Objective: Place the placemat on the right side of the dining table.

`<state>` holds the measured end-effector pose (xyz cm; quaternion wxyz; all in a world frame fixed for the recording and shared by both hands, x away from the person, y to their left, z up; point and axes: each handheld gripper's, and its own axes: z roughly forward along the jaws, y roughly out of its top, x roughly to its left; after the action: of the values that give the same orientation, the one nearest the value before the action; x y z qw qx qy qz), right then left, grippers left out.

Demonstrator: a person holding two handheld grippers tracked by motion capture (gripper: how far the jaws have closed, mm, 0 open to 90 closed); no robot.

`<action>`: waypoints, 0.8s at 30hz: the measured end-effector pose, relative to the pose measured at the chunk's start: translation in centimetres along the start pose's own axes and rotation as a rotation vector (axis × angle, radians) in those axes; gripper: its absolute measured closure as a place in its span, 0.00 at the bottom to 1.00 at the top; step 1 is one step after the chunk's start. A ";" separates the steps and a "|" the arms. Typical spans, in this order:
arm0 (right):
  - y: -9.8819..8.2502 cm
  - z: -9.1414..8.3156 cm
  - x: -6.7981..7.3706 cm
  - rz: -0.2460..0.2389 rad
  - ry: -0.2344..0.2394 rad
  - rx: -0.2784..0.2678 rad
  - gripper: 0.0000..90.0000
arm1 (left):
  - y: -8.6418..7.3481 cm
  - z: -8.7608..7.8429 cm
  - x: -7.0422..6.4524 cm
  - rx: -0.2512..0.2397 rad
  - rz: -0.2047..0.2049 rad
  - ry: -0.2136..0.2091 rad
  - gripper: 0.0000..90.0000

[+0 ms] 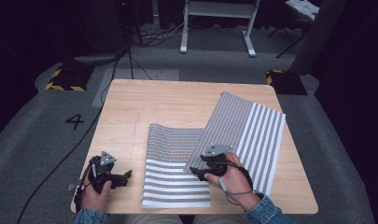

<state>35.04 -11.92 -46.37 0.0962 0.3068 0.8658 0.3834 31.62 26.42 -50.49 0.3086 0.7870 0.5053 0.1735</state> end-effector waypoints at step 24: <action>-0.5 0.9 -1.6 -0.064 -0.060 0.060 0.95 | 0.0 0.0 0.0 0.000 0.000 0.000 0.00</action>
<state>36.42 -12.63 -47.47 0.1252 0.2931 0.8829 0.3448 31.63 26.42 -50.49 0.3087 0.7869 0.5053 0.1736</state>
